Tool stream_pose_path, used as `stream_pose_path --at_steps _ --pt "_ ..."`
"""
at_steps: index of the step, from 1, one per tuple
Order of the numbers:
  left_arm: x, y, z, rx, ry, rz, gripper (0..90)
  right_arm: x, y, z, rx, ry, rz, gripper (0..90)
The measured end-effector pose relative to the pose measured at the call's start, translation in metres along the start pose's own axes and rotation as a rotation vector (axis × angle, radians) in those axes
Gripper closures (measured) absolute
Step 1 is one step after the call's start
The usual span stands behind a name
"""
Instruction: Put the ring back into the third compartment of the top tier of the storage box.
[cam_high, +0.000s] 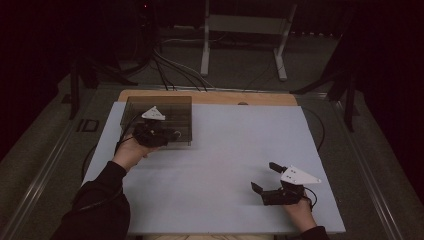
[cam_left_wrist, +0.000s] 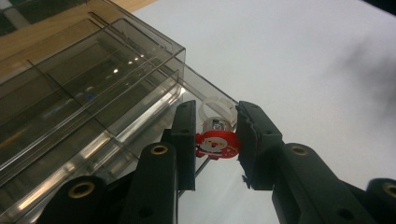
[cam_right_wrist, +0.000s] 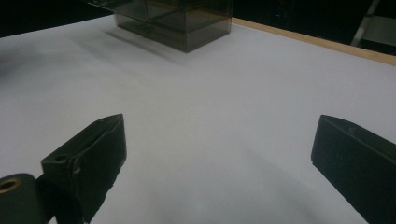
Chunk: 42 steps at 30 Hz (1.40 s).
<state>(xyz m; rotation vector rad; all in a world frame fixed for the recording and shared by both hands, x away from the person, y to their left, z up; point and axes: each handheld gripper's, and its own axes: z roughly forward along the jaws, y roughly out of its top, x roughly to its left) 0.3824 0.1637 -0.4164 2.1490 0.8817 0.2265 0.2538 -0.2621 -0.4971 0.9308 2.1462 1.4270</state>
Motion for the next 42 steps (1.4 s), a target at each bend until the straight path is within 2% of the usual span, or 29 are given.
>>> stream_pose_path --at_steps 15,21,23,25,27,31,33,37,42 --pt "0.006 0.003 0.013 0.026 0.038 -0.039 68.5 0.000 0.000 0.000 -0.001 0.000 0.001 3.1" --pt "0.007 0.004 0.017 0.044 0.073 -0.046 67.9 0.000 0.000 -0.001 -0.001 -0.001 0.003 3.1" --pt "0.007 0.005 0.017 0.053 0.100 -0.042 67.5 -0.001 0.000 -0.001 -0.001 0.000 0.003 3.1" --pt "0.007 0.005 0.017 0.053 0.101 -0.043 66.4 0.000 0.000 -0.001 0.000 0.000 0.001 3.1" --pt "0.007 0.006 0.016 0.049 0.107 -0.052 63.1 0.000 0.000 -0.001 0.000 0.000 0.000 3.1" --pt "0.004 0.007 0.013 0.040 0.134 -0.045 56.4 0.000 0.000 0.000 0.001 0.000 -0.004 3.1" --pt "0.003 0.008 0.010 0.025 0.132 -0.046 53.2 0.000 -0.001 0.000 0.004 0.000 -0.002 3.1" --pt "0.000 0.010 0.004 0.006 0.155 -0.048 44.2 0.000 0.000 0.000 0.005 0.002 -0.003 3.1" --pt "-0.003 0.010 -0.001 0.007 0.179 -0.047 31.0 0.000 0.000 -0.001 0.005 0.002 -0.003 3.1"
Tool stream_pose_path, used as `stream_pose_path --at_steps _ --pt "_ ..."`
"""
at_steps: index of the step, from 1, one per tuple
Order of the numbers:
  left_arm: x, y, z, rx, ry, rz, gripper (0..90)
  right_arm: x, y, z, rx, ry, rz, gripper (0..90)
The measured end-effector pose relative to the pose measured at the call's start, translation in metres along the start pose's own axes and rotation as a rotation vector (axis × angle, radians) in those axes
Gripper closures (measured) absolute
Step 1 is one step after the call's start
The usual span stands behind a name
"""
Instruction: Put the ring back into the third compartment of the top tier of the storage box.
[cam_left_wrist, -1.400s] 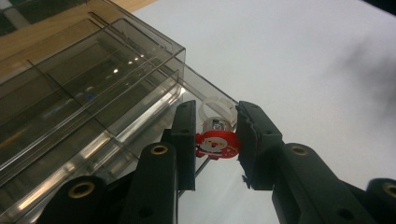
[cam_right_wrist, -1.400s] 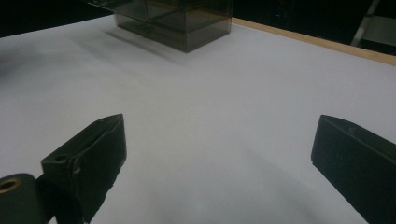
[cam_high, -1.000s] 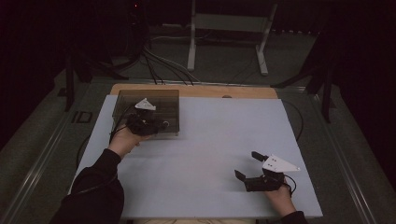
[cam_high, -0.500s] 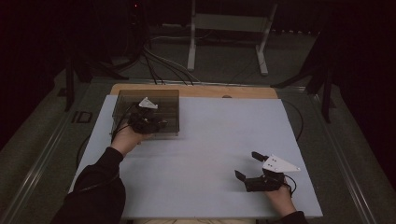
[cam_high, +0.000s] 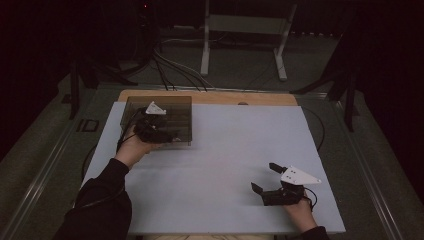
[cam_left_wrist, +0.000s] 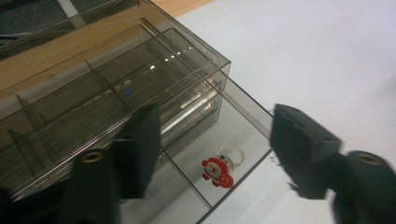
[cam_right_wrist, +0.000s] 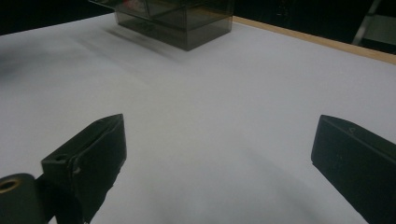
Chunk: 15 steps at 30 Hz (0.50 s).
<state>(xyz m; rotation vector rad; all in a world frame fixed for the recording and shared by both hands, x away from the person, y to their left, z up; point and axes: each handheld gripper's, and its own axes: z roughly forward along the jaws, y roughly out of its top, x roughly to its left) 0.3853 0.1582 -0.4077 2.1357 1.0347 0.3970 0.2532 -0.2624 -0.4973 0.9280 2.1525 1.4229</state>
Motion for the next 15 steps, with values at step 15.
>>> stream_pose_path --at_steps 15 --pt "-0.007 -0.014 -0.016 -0.039 -0.028 -0.003 0.0 0.000 0.000 0.000 0.000 0.000 0.000 3.1"
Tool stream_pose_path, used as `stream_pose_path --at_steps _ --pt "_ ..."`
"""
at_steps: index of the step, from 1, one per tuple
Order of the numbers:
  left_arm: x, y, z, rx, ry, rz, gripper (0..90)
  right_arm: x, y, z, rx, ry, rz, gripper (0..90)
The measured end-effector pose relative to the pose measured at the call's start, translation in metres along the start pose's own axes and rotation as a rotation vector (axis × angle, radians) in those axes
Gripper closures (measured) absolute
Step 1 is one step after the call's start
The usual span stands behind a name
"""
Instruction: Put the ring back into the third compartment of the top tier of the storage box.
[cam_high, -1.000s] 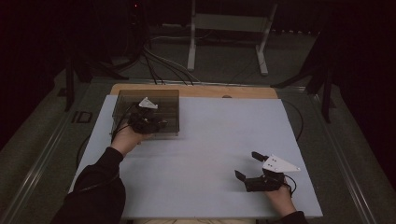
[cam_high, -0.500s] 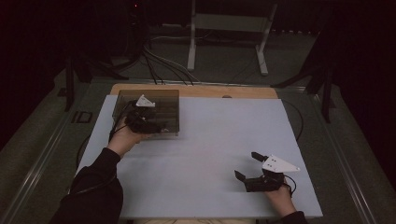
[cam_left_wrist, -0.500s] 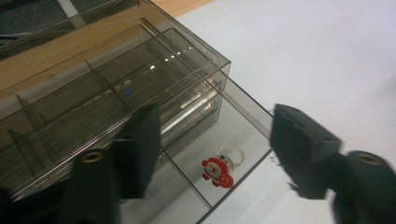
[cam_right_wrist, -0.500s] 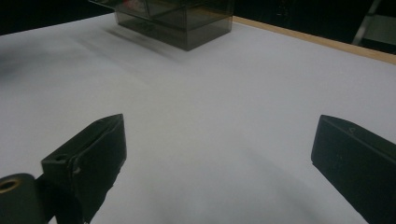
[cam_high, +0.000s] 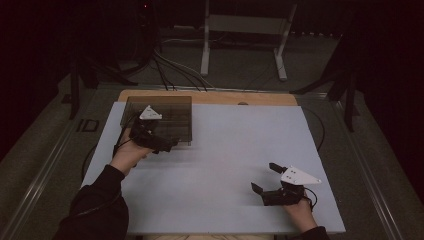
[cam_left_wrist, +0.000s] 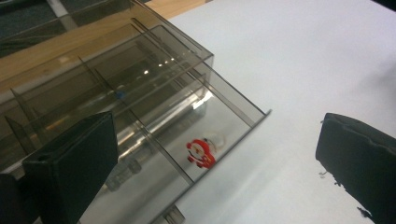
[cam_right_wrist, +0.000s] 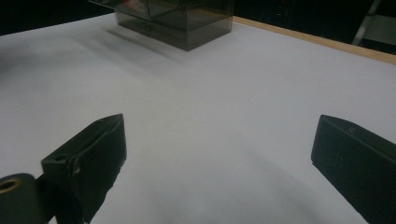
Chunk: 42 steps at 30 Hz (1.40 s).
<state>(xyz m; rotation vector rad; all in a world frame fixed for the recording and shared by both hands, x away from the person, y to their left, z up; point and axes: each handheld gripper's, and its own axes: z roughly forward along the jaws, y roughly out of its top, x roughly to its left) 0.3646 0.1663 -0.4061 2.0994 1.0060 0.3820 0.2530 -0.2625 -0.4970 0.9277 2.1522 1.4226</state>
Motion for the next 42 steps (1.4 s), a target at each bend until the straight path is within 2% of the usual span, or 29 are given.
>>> stream_pose_path --at_steps 2,4,7,9,14,18,24,33,38,42 --pt "0.000 0.000 0.000 0.000 0.000 0.000 0.0 0.000 0.000 0.000 0.000 0.000 0.000 3.1" --pt "-0.003 -0.007 -0.009 -0.029 -0.018 -0.004 0.0 0.000 0.000 0.000 0.001 0.000 -0.002 3.1" --pt "-0.005 -0.012 -0.014 -0.046 0.002 -0.002 0.0 0.000 0.000 0.000 0.000 0.000 -0.001 3.1" --pt "-0.005 -0.016 -0.019 -0.056 -0.010 -0.002 0.0 0.000 0.000 0.000 0.001 0.000 -0.001 3.1" --pt "-0.005 -0.028 -0.030 -0.099 -0.001 -0.010 0.0 0.000 0.000 0.000 -0.002 -0.004 -0.002 3.1" --pt "-0.008 -0.039 -0.036 -0.105 -0.002 -0.015 0.0 0.000 0.000 0.000 0.001 -0.002 -0.001 3.1" --pt "-0.013 -0.057 -0.038 -0.093 0.009 0.005 0.0 0.000 0.000 0.000 0.000 -0.002 0.000 3.1" --pt "-0.017 -0.084 -0.037 -0.120 0.000 -0.021 0.0 0.000 0.000 0.000 0.002 0.000 0.001 3.1" --pt "-0.017 -0.096 -0.037 -0.142 0.012 -0.034 0.0 0.000 0.000 0.000 0.002 0.000 0.000 3.1" --pt "-0.017 -0.106 -0.034 -0.137 0.016 -0.038 0.0 0.000 0.000 0.001 0.003 0.000 -0.001 3.1"
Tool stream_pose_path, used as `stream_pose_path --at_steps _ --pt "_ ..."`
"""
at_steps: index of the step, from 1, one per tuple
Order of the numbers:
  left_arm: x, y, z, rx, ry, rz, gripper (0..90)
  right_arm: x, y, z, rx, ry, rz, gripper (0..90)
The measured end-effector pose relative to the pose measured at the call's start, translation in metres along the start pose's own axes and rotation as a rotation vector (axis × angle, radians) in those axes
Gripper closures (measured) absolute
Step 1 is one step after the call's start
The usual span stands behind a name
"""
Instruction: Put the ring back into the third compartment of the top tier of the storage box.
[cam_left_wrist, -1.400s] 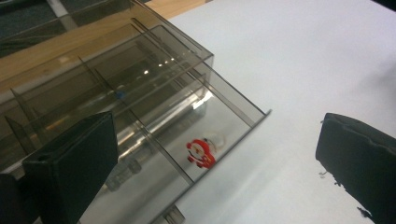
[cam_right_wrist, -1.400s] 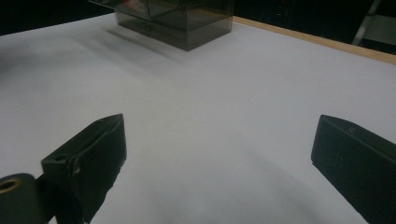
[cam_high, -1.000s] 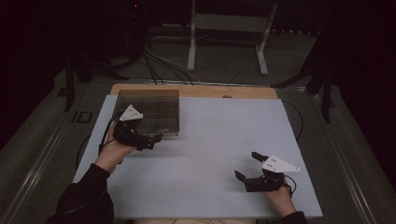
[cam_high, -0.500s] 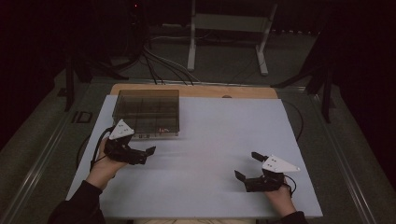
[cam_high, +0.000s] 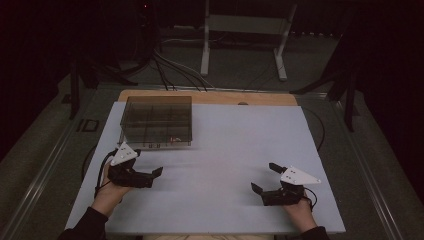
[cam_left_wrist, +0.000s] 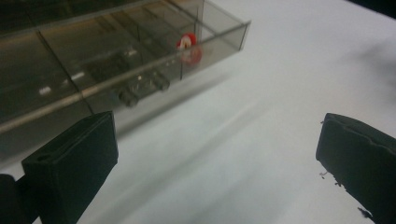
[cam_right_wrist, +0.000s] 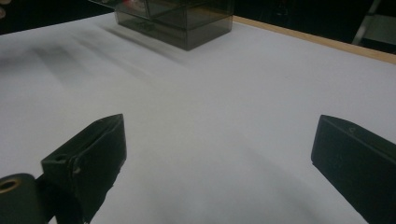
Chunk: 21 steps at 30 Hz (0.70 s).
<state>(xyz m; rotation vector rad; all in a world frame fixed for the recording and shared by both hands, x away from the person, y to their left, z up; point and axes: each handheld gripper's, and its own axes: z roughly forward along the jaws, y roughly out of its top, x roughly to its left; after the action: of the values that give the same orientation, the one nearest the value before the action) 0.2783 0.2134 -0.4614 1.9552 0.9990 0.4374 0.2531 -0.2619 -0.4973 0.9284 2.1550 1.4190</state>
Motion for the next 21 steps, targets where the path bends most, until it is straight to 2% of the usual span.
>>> stream_pose_path --at_steps 3,5,13,16,18,21 --pt "0.002 -0.008 0.002 0.013 -0.007 -0.009 0.0 0.000 0.000 0.000 0.000 0.000 0.000 3.1" --pt "0.003 -0.013 0.003 0.021 0.006 -0.005 0.0 0.000 0.000 0.000 0.000 0.001 0.001 3.1" --pt "0.007 -0.028 0.003 0.012 0.009 -0.037 0.0 0.000 0.000 0.000 0.000 0.001 -0.002 3.1" --pt "0.007 -0.032 0.003 0.004 0.006 -0.033 0.0 0.000 0.000 0.000 0.001 0.001 -0.002 3.1" --pt "0.005 -0.035 0.004 0.006 0.018 -0.003 0.0 0.000 0.000 0.000 0.001 0.001 -0.004 3.1" --pt "0.005 -0.038 0.007 0.011 0.025 0.002 0.0 0.000 0.000 0.000 0.002 0.001 -0.007 3.1"
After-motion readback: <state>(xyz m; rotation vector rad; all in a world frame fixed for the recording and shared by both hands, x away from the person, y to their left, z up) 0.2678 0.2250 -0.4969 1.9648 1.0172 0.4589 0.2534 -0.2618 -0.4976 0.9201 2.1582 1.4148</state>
